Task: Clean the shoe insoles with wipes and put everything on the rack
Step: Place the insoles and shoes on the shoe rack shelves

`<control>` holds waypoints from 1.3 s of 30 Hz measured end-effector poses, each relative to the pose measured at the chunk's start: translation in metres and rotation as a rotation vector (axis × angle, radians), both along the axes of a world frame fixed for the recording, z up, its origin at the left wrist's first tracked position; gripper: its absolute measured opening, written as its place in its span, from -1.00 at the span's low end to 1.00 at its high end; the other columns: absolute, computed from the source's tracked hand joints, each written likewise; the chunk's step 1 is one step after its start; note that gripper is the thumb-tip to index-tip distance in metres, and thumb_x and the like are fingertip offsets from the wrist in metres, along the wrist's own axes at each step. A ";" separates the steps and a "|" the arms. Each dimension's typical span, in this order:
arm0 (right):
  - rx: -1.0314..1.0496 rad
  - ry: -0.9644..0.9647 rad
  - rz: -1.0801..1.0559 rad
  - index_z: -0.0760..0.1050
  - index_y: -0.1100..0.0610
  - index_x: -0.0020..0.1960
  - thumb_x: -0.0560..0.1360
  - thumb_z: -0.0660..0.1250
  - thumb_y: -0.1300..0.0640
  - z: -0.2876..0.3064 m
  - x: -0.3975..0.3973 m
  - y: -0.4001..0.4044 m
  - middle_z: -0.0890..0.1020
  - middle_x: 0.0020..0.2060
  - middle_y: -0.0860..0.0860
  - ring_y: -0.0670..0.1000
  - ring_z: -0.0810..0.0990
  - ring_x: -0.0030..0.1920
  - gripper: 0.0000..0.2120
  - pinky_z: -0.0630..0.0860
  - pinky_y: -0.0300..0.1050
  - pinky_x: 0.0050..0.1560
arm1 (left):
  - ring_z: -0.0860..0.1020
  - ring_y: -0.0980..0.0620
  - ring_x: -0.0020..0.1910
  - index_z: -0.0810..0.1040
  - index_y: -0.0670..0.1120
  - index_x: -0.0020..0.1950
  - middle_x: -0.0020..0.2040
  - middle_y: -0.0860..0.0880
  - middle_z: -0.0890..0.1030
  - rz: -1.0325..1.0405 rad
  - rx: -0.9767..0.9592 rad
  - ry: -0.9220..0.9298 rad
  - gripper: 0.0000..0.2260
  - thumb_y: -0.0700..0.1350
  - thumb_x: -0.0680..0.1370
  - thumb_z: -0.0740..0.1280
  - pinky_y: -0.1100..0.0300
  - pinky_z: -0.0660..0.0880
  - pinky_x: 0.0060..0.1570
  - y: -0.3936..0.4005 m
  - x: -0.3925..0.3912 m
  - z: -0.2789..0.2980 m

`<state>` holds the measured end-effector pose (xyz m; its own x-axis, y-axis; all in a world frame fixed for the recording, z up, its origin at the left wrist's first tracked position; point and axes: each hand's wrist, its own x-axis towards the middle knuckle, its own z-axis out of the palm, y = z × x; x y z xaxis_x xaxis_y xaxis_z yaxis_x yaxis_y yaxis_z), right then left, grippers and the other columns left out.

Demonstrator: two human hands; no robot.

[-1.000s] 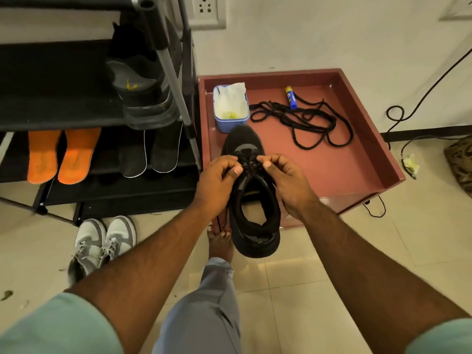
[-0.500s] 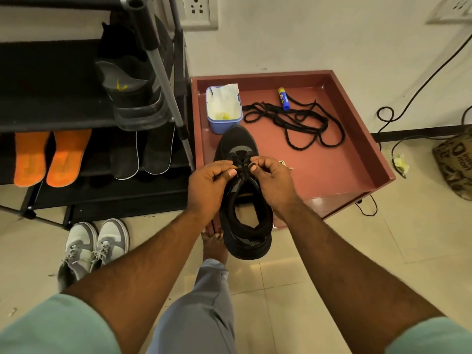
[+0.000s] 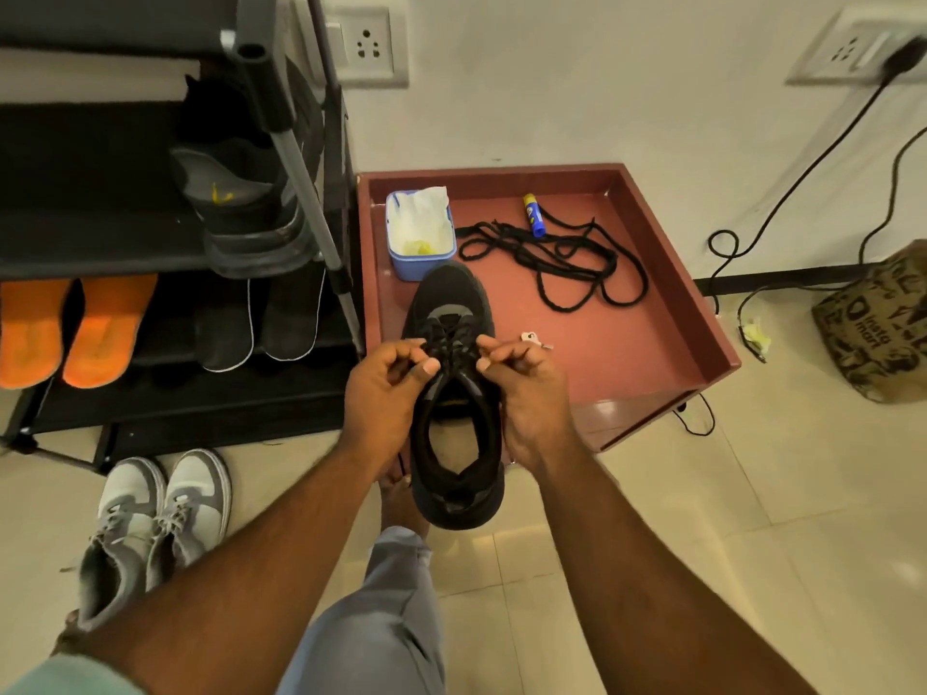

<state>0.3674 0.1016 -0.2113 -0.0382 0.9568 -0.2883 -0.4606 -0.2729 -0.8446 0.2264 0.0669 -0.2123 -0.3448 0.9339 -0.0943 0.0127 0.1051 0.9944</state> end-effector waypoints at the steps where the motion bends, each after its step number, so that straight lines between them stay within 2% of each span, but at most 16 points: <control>1: 0.017 0.001 0.024 0.54 0.26 -0.15 0.44 0.27 0.51 -0.004 -0.001 -0.005 0.63 0.09 0.12 0.08 0.61 0.09 -0.80 0.55 0.01 0.15 | 0.60 0.32 0.00 0.61 -0.15 -0.05 0.10 0.08 0.60 -0.025 -0.005 -0.001 -0.90 -0.33 0.55 0.37 0.37 0.53 0.08 0.000 -0.002 0.000; 4: 0.057 -0.100 0.122 0.61 0.30 0.02 0.46 0.31 0.43 -0.012 0.000 -0.009 0.56 0.24 0.04 0.01 0.54 0.24 -0.82 0.48 -0.03 0.25 | 0.54 0.28 0.16 0.67 -0.02 -0.02 0.22 0.07 0.57 -0.119 -0.034 -0.017 -0.81 -0.31 0.55 0.37 0.29 0.49 0.21 -0.001 -0.009 0.002; 8: 0.110 -0.250 0.283 0.55 0.35 0.15 0.47 0.33 0.39 -0.008 0.008 0.003 0.50 0.30 0.00 -0.13 0.52 0.22 -0.75 0.50 -0.19 0.18 | 0.52 0.20 0.25 0.68 0.00 -0.01 0.31 0.03 0.54 -0.162 -0.036 0.038 -0.80 -0.30 0.52 0.40 0.15 0.46 0.32 -0.002 -0.015 0.006; 10: 0.152 -0.359 0.360 0.56 0.36 0.14 0.46 0.34 0.39 -0.003 0.010 0.010 0.51 0.28 0.01 -0.10 0.50 0.25 -0.75 0.49 -0.25 0.18 | 0.49 0.28 0.19 0.67 -0.04 -0.06 0.26 0.04 0.50 -0.126 0.010 0.224 -0.84 -0.30 0.51 0.42 0.19 0.43 0.31 0.001 -0.013 0.005; 12: 0.198 -0.441 0.415 0.58 0.37 0.10 0.45 0.36 0.40 0.001 0.010 0.015 0.52 0.25 0.04 -0.07 0.49 0.26 -0.77 0.45 -0.25 0.24 | 0.44 0.35 0.14 0.62 -0.04 -0.09 0.23 0.06 0.45 -0.101 0.040 0.353 -0.84 -0.31 0.52 0.41 0.32 0.38 0.26 0.001 -0.009 0.003; 15: 0.291 -0.529 0.421 0.63 0.27 0.03 0.44 0.37 0.38 0.002 0.010 0.017 0.53 0.19 0.00 -0.08 0.48 0.27 -0.82 0.40 -0.31 0.26 | 0.43 0.25 0.13 0.54 -0.06 -0.09 0.28 0.01 0.41 -0.172 0.067 0.479 -0.85 -0.30 0.56 0.35 0.58 0.26 0.14 0.003 -0.007 0.003; 18: 0.443 -0.759 0.411 0.60 0.17 -0.07 0.50 0.33 0.31 -0.004 0.005 0.014 0.52 0.17 0.00 -0.10 0.45 0.27 -0.90 0.34 -0.31 0.25 | 0.35 0.16 0.26 0.48 -0.09 -0.06 0.35 -0.08 0.38 -0.245 0.045 0.580 -0.87 -0.29 0.62 0.25 0.42 0.25 0.20 0.006 -0.008 0.001; 20: 0.501 -0.817 0.382 0.50 0.15 -0.10 0.54 0.26 0.31 -0.010 0.000 0.012 0.50 0.18 0.05 -0.09 0.43 0.26 -0.89 0.33 -0.27 0.23 | 0.36 0.10 0.28 0.48 -0.13 -0.05 0.37 -0.12 0.37 -0.264 0.013 0.605 -0.88 -0.30 0.64 0.21 0.31 0.23 0.25 0.010 -0.008 0.002; 22: 0.476 -0.783 0.344 0.44 0.16 -0.10 0.57 0.19 0.31 -0.013 -0.003 0.010 0.48 0.18 0.04 -0.07 0.44 0.23 -0.88 0.37 -0.17 0.25 | 0.37 0.09 0.28 0.50 -0.15 -0.01 0.39 -0.07 0.36 -0.277 -0.053 0.525 -0.88 -0.27 0.65 0.20 0.29 0.24 0.26 0.015 -0.012 0.002; 24: 0.387 -0.685 0.285 0.43 0.18 -0.08 0.60 0.15 0.29 -0.016 -0.007 0.009 0.49 0.20 -0.01 -0.05 0.46 0.22 -0.87 0.40 -0.03 0.30 | 0.41 0.15 0.25 0.53 -0.15 0.13 0.41 0.06 0.35 -0.296 -0.141 0.320 -0.85 -0.20 0.67 0.17 0.30 0.33 0.21 0.016 -0.019 0.002; 26: 0.294 -0.533 0.216 0.43 0.10 -0.08 0.62 0.12 0.25 -0.018 -0.011 0.007 0.51 0.21 -0.07 -0.05 0.47 0.24 -0.83 0.41 0.05 0.32 | 0.46 0.20 0.22 0.51 -0.10 0.28 0.42 0.11 0.38 -0.301 -0.183 0.112 -0.78 -0.15 0.68 0.17 0.29 0.42 0.12 0.014 -0.025 0.003; 27: 0.258 -0.469 0.188 0.43 0.06 -0.08 0.62 0.12 0.23 -0.018 -0.013 0.005 0.51 0.21 -0.09 -0.04 0.48 0.24 -0.82 0.41 0.07 0.32 | 0.46 0.19 0.24 0.54 -0.08 0.25 0.41 0.12 0.40 -0.302 -0.192 0.073 -0.79 -0.14 0.68 0.18 0.25 0.44 0.15 0.014 -0.026 0.004; 29: 0.231 -0.411 0.145 0.45 0.04 -0.08 0.62 0.13 0.22 -0.018 -0.013 0.003 0.53 0.21 -0.09 -0.04 0.49 0.24 -0.81 0.41 0.09 0.32 | 0.46 0.17 0.28 0.60 -0.04 0.08 0.39 0.15 0.42 -0.308 -0.167 0.088 -0.86 -0.16 0.66 0.24 0.20 0.44 0.22 0.011 -0.026 0.006; 33: 0.233 -0.393 0.174 0.52 0.16 -0.03 0.58 0.20 0.29 -0.017 -0.007 0.001 0.53 0.22 -0.11 -0.11 0.51 0.23 -0.86 0.45 0.00 0.30 | 0.52 0.21 0.25 0.67 -0.02 -0.01 0.36 0.10 0.49 -0.294 -0.090 -0.036 -0.80 -0.31 0.55 0.36 0.36 0.52 0.06 0.005 -0.029 0.009; 36: 0.230 -0.294 0.211 0.56 0.26 0.06 0.53 0.24 0.39 -0.018 0.000 0.002 0.52 0.26 -0.08 -0.13 0.50 0.26 -0.82 0.47 -0.14 0.25 | 0.55 0.18 0.22 0.68 0.00 -0.08 0.34 0.04 0.53 -0.238 -0.080 -0.023 -0.77 -0.34 0.51 0.40 0.25 0.53 0.16 0.007 -0.024 0.010; 39: 0.226 -0.283 0.256 0.58 0.29 0.08 0.50 0.29 0.39 -0.017 0.002 0.006 0.51 0.28 -0.03 -0.20 0.49 0.24 -0.81 0.47 -0.30 0.14 | 0.51 0.12 0.25 0.64 0.01 -0.10 0.31 0.05 0.51 -0.188 -0.074 0.148 -0.79 -0.30 0.55 0.36 0.08 0.46 0.33 0.011 -0.017 0.007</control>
